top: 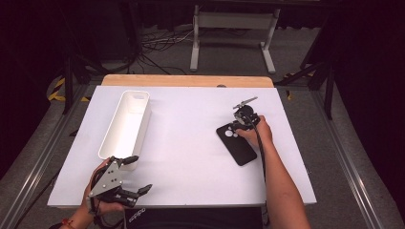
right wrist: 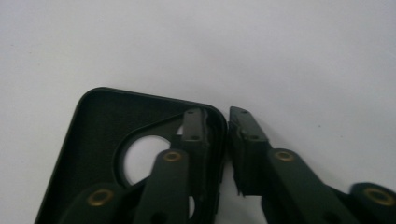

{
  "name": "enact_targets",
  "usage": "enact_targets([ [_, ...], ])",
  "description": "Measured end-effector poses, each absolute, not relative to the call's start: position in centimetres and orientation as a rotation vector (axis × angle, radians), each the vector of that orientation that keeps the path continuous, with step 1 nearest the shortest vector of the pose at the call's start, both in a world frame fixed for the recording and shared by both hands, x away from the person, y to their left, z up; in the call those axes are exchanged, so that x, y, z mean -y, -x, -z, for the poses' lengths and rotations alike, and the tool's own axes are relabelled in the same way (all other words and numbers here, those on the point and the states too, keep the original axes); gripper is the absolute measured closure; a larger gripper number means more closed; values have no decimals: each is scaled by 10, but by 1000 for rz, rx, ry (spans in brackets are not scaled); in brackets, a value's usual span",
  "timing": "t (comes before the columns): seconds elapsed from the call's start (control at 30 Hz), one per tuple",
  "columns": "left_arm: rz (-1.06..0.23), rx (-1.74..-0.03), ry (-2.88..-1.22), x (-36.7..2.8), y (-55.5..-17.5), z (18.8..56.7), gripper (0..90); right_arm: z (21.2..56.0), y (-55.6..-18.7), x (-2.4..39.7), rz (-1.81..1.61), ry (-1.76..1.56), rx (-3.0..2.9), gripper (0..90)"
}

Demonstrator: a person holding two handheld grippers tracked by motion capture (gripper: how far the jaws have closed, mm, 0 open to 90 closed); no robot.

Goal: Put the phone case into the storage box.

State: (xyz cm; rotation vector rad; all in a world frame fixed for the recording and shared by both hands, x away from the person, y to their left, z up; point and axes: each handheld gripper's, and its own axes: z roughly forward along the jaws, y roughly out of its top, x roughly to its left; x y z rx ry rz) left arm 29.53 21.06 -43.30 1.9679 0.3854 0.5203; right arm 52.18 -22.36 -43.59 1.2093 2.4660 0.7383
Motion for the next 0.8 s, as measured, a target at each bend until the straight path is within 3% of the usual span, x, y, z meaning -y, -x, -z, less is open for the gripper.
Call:
enact_targets([
  [0.37, -504, -390, -1974, -209, -296, 433, 62, 438, -510, 224, -782, -1204, -2378, 828],
  [0.8, -525, -397, -1952, -210, -295, 431, 65, 394, -473, 235, -959, -1132, -2126, 843],
])
